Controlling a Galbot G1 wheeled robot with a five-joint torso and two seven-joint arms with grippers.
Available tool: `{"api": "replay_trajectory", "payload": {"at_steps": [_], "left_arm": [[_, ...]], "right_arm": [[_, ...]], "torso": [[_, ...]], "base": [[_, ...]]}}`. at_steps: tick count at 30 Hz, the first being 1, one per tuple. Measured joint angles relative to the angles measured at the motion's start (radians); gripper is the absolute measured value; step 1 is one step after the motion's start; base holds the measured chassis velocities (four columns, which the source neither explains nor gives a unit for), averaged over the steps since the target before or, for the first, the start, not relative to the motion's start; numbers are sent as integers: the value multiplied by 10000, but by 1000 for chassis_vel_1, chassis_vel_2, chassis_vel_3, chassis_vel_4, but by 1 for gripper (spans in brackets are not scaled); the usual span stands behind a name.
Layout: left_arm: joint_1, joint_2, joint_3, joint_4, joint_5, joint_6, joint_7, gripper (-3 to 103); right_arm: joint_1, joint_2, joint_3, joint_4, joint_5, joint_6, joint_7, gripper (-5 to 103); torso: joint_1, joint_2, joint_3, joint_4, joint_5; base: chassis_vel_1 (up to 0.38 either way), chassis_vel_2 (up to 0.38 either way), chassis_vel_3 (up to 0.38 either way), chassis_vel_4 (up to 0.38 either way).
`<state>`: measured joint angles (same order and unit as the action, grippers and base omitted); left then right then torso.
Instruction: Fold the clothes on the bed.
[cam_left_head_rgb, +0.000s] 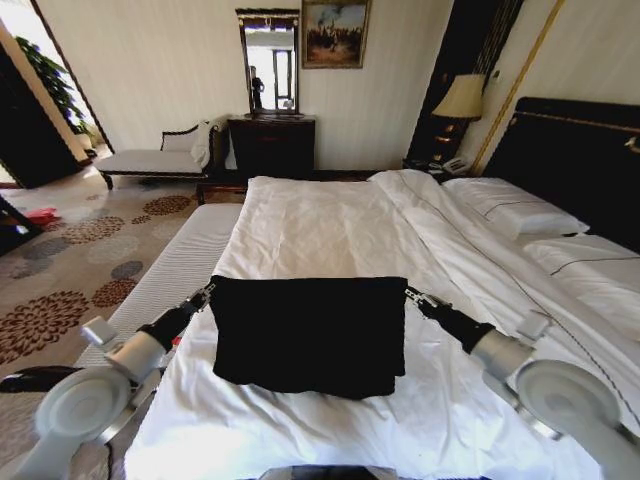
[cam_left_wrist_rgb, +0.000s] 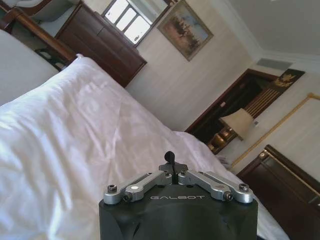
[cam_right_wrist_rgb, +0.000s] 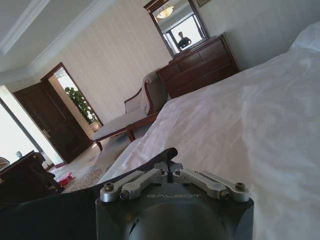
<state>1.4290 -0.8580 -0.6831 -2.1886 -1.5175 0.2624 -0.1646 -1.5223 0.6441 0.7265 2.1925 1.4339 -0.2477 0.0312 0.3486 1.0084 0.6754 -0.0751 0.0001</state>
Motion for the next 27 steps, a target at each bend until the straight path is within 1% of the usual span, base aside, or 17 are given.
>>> {"api": "replay_trajectory", "payload": {"at_steps": [1,4,5,7,8,9,10,11,12,13,15,16,20,21,26,27], "left_arm": [[-340,-5,279,327,87,-8,12,0],[-1709,44,1417,1460,293,-21,121,0],[-1709,44,1417,1460,293,-21,121,0],[-2538,41,2038,2102,433,-54,213,0],[-3155,-11,2522,2661,595,-55,349,0],[-3540,-65,2801,3095,763,-69,510,0],[-3540,-65,2801,3095,763,-69,510,0],[-3819,-129,3008,3478,944,-94,632,0],[-4180,-229,3366,4029,1176,-132,790,0],[-4504,-319,3736,4514,1347,-144,904,0],[-4870,-461,4231,5052,1574,-186,1050,0],[-4870,-461,4231,5052,1574,-186,1050,0],[-5283,-830,4798,5655,1787,-220,1132,0],[-5283,-830,4798,5655,1787,-220,1132,0],[-5958,-1180,5143,6357,1841,-291,1132,0],[-5958,-1180,5143,6357,1841,-291,1132,0]], "right_arm": [[320,-67,-270,-263,1,12,-36,0],[1870,-397,-1627,-1487,72,59,-214,0],[1870,-397,-1627,-1487,72,59,-214,0],[2495,-503,-2181,-2204,49,119,-386,0],[2858,-517,-2515,-2636,-49,165,-563,0],[3221,-497,-2855,-2991,-184,218,-741,0],[3221,-497,-2855,-2991,-184,218,-741,0],[3471,-453,-3117,-3265,-310,280,-913,0],[3761,-373,-3460,-3620,-486,356,-1120,0],[4062,-261,-3822,-3976,-601,401,-1285,0],[4501,-75,-4290,-4508,-693,435,-1417,0],[4501,-75,-4290,-4508,-693,435,-1417,0],[5484,215,-5286,-5650,-937,533,-1908,0],[5484,215,-5286,-5650,-937,533,-1908,0],[7017,711,-6535,-7241,-1028,632,-2116,0],[7017,711,-6535,-7241,-1028,632,-2116,0]], "torso": [[0,0,0,1,-1],[0,0,0,0,-4],[0,0,0,0,-4],[0,0,-1,5,-1],[0,0,-1,-4,1],[1,0,-1,-8,-1],[1,0,-1,-8,-1],[0,1,-2,-8,0],[1,0,-2,-7,3],[1,-1,0,-1,0],[1,-1,0,-1,0],[1,-1,0,-1,0],[-2,0,-3,0,-1],[-2,0,-3,0,-1],[-2,1,-2,0,2],[-2,1,-2,0,2]], "base": [[0,0,0,0],[0,0,0,0],[0,0,0,0],[0,0,0,0],[0,0,0,0],[0,0,0,0],[0,0,0,0],[0,0,0,0],[0,0,0,0],[0,0,0,0],[0,0,0,0],[0,0,0,0],[0,0,0,0],[0,0,0,0],[0,0,0,0],[0,0,0,0]]}}
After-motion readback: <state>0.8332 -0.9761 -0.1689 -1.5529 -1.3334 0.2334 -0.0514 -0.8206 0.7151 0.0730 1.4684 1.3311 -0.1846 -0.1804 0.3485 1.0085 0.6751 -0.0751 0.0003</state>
